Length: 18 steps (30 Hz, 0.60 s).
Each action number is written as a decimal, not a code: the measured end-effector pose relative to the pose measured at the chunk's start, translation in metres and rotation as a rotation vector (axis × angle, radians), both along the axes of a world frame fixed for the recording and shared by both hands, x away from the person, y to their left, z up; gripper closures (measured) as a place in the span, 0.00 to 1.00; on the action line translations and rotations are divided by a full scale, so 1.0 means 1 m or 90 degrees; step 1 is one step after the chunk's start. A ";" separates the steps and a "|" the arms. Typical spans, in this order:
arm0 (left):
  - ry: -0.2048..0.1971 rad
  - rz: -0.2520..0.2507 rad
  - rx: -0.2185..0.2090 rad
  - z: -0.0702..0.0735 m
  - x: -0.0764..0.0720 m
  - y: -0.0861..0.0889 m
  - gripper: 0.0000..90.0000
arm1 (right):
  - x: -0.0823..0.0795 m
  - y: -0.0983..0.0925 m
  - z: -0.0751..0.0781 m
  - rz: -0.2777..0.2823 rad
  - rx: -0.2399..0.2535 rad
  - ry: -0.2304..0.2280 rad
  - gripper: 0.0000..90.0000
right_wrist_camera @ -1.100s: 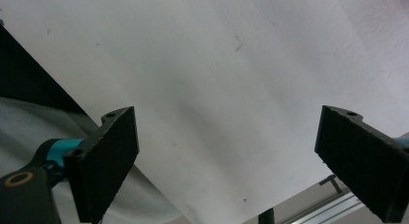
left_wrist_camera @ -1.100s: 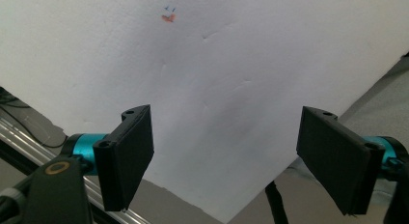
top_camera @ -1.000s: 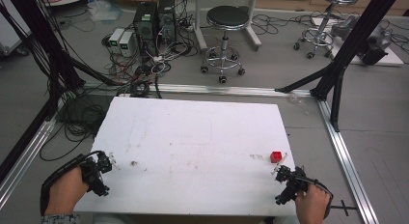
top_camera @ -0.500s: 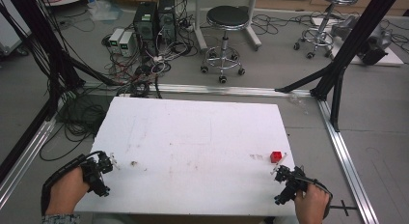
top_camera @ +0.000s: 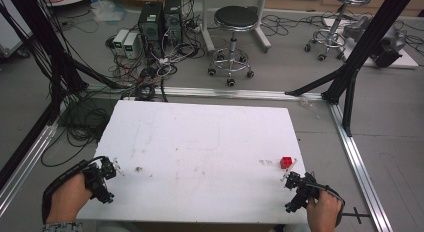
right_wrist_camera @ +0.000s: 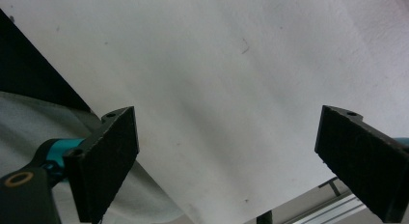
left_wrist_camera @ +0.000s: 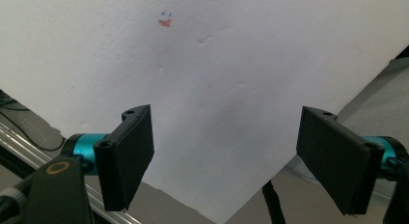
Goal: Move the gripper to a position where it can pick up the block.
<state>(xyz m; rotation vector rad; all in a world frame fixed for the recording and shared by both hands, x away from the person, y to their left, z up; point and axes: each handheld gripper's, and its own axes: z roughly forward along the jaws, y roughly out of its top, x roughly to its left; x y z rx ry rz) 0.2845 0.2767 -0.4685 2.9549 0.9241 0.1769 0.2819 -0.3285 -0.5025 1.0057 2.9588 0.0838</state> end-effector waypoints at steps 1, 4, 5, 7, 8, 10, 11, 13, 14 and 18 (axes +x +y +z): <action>0.000 0.001 -0.001 0.000 0.000 0.000 0.23 | 0.000 -0.001 0.000 -0.001 0.000 0.000 0.08; -0.001 0.002 -0.001 0.000 0.000 0.001 0.24 | -0.001 -0.004 -0.001 0.009 -0.004 0.005 0.08; -0.001 0.003 -0.002 0.001 0.000 0.001 0.24 | -0.001 -0.005 0.000 0.012 -0.007 0.008 0.08; -0.003 0.004 -0.001 0.001 0.000 0.001 0.24 | 0.000 -0.009 0.000 0.016 -0.005 0.008 0.08; -0.005 0.003 -0.002 0.002 0.000 0.001 0.24 | 0.000 -0.010 0.000 0.019 -0.003 0.011 0.08; -0.006 0.003 -0.003 0.002 -0.001 0.001 0.24 | 0.000 -0.014 -0.001 0.032 -0.005 0.006 0.08; -0.007 0.000 -0.004 0.002 -0.001 0.000 0.24 | 0.001 -0.016 -0.002 0.037 -0.007 0.008 0.08; -0.009 0.000 -0.004 0.003 -0.001 0.000 0.24 | 0.003 -0.022 -0.003 0.068 -0.002 0.010 0.08; -0.007 0.000 -0.005 0.003 -0.001 0.000 0.24 | 0.004 -0.026 -0.004 0.081 0.002 0.011 0.08; -0.012 0.000 -0.007 0.002 -0.001 -0.001 0.24 | 0.010 -0.040 -0.003 0.107 0.011 0.002 0.08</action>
